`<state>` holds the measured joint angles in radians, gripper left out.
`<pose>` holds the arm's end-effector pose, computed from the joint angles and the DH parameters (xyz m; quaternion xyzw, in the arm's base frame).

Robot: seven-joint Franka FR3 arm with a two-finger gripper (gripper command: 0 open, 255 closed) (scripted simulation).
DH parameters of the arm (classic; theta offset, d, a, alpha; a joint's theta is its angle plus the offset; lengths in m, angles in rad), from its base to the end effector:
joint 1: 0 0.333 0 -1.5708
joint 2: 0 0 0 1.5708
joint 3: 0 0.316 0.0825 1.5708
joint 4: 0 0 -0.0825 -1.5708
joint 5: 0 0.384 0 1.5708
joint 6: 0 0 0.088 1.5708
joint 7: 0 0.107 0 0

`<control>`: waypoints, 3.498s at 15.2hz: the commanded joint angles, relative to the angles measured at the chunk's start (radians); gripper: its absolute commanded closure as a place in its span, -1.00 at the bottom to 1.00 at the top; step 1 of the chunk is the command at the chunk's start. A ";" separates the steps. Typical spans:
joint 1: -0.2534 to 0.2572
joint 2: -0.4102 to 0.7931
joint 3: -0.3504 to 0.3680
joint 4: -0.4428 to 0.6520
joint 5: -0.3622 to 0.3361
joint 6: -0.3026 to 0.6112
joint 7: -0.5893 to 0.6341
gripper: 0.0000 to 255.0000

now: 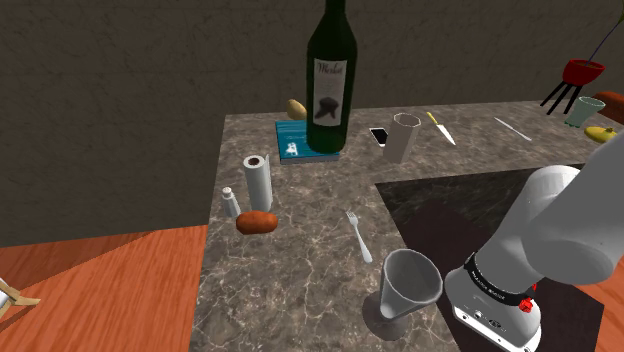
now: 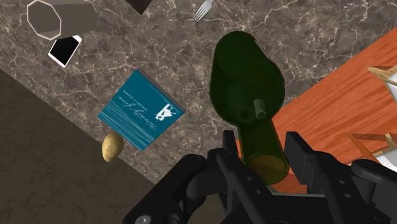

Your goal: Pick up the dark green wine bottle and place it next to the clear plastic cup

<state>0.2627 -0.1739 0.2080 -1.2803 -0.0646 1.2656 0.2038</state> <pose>0.3874 0.2055 0.8112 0.9885 0.1204 0.0892 0.0194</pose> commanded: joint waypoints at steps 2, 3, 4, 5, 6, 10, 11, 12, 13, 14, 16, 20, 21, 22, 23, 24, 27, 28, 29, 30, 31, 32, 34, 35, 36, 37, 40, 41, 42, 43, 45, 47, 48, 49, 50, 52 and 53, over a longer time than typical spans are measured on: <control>0.029 -0.005 0.050 0.040 -0.004 -0.051 0.075 1.00; 0.038 -0.005 0.066 0.052 -0.005 -0.065 0.099 1.00; 0.047 -0.004 0.084 0.066 -0.006 -0.080 0.124 1.00; 0.057 -0.001 0.102 0.082 -0.009 -0.096 0.150 1.00; 0.067 0.003 0.121 0.100 -0.012 -0.112 0.177 1.00; 0.110 0.042 0.208 0.197 -0.035 -0.185 0.291 1.00; 0.123 0.058 0.233 0.229 -0.045 -0.205 0.323 1.00; 0.138 0.078 0.261 0.264 -0.059 -0.227 0.356 1.00; 0.164 0.112 0.303 0.323 -0.086 -0.263 0.406 1.00; 0.157 0.083 0.288 0.271 -0.066 -0.235 0.399 1.00; 0.147 0.034 0.265 0.180 -0.035 -0.185 0.386 1.00; 0.141 -0.043 0.233 0.029 0.005 -0.101 0.369 1.00; 0.140 -0.059 0.227 -0.005 0.012 -0.082 0.365 1.00; 0.140 -0.075 0.221 -0.037 0.019 -0.064 0.362 1.00; 0.141 -0.090 0.216 -0.068 0.025 -0.046 0.360 1.00; 0.141 -0.103 0.211 -0.098 0.030 -0.029 0.357 1.00; 0.144 -0.141 0.199 -0.182 0.044 0.020 0.351 1.00; 0.145 -0.153 0.196 -0.209 0.048 0.036 0.350 1.00; 0.146 -0.164 0.193 -0.234 0.052 0.052 0.348 1.00; 0.147 -0.175 0.190 -0.260 0.056 0.067 0.347 1.00; 0.149 -0.185 0.188 -0.284 0.059 0.082 0.345 1.00; 0.150 -0.195 0.185 -0.308 0.062 0.097 0.344 1.00; 0.153 -0.213 0.181 -0.355 0.068 0.126 0.343 1.00; 0.154 -0.222 0.180 -0.378 0.070 0.140 0.342 1.00; 0.155 -0.231 0.178 -0.400 0.073 0.154 0.341 1.00; 0.157 -0.239 0.177 -0.421 0.075 0.168 0.341 1.00; 0.161 -0.261 0.173 -0.484 0.082 0.210 0.339 1.00; 0.162 -0.268 0.173 -0.505 0.084 0.223 0.339 1.00; 0.163 -0.275 0.172 -0.525 0.086 0.237 0.339 1.00; 0.165 -0.282 0.171 -0.544 0.088 0.250 0.339 1.00; 0.167 -0.294 0.171 -0.583 0.092 0.277 0.339 1.00; 0.170 -0.305 0.170 -0.620 0.095 0.303 0.339 1.00; 0.171 -0.310 0.170 -0.638 0.097 0.316 0.339 1.00; 0.173 -0.315 0.170 -0.656 0.099 0.329 0.339 1.00; 0.174 -0.320 0.170 -0.674 0.100 0.342 0.339 1.00; 0.176 -0.329 0.171 -0.709 0.103 0.368 0.340 1.00; 0.178 -0.333 0.171 -0.726 0.105 0.381 0.340 1.00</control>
<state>0.4391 -0.5055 0.3771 -1.9928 0.0391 1.6346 0.5419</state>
